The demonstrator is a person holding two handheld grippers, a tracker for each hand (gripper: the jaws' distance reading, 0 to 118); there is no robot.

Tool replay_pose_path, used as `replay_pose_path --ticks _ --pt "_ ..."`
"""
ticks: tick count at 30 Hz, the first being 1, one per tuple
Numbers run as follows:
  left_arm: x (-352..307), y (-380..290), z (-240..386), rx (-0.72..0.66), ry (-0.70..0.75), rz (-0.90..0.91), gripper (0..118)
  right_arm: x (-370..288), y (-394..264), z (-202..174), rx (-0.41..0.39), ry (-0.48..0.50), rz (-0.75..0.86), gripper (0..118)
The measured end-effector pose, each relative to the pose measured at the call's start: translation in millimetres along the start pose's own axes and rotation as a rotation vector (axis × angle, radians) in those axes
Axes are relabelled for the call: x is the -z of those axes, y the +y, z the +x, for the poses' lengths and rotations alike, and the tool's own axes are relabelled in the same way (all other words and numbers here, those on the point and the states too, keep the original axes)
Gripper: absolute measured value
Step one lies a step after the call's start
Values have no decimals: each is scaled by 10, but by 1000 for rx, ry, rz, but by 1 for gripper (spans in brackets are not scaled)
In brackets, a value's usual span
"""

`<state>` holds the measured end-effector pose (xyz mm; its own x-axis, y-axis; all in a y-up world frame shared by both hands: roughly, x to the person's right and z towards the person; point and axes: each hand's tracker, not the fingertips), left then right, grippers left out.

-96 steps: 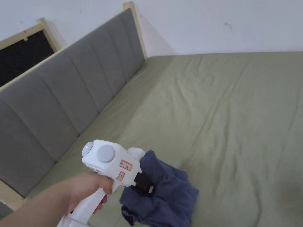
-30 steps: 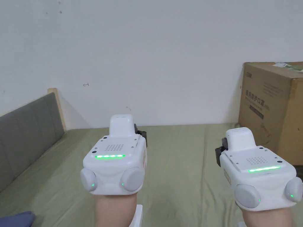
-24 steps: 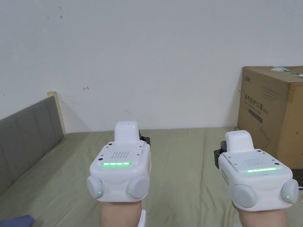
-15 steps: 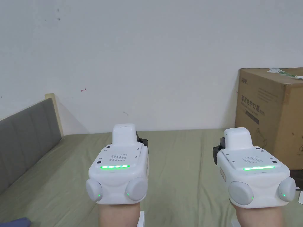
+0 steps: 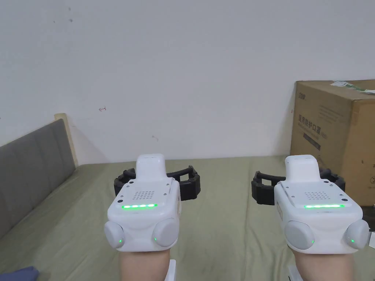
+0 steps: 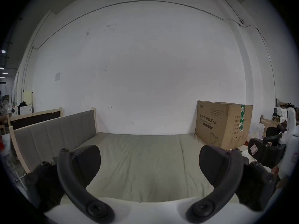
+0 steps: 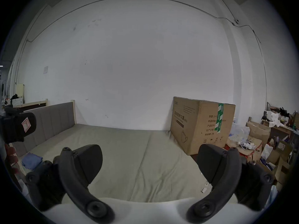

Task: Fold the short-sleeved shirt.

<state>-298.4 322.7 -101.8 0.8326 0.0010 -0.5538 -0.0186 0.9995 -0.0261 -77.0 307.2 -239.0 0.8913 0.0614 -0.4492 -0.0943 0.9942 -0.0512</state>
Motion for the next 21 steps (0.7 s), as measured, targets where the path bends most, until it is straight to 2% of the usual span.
replay_pose_path --ticks 4,8,13,15,17,19,21 --pt "-15 -15 17 9 8 3 118 39 22 -26 19 -8 -28 116" --pt "-31 -22 -15 -5 -34 -10 118 50 33 -34 76 105 -54 116" --pt "-71 -16 -6 2 -37 -5 118 -31 60 -143 36 123 -48 116" --pt "-81 -10 2 7 -48 -6 118 -42 41 -209 -47 122 -71 116" --pt "-70 -14 6 19 -51 -5 118 -46 11 -288 -85 61 -61 116" --pt "-84 -20 37 28 -42 -5 118 -58 1 -302 -66 64 -63 116" --pt "-79 -25 24 26 -43 -7 118 -70 18 -275 -5 90 -77 116"
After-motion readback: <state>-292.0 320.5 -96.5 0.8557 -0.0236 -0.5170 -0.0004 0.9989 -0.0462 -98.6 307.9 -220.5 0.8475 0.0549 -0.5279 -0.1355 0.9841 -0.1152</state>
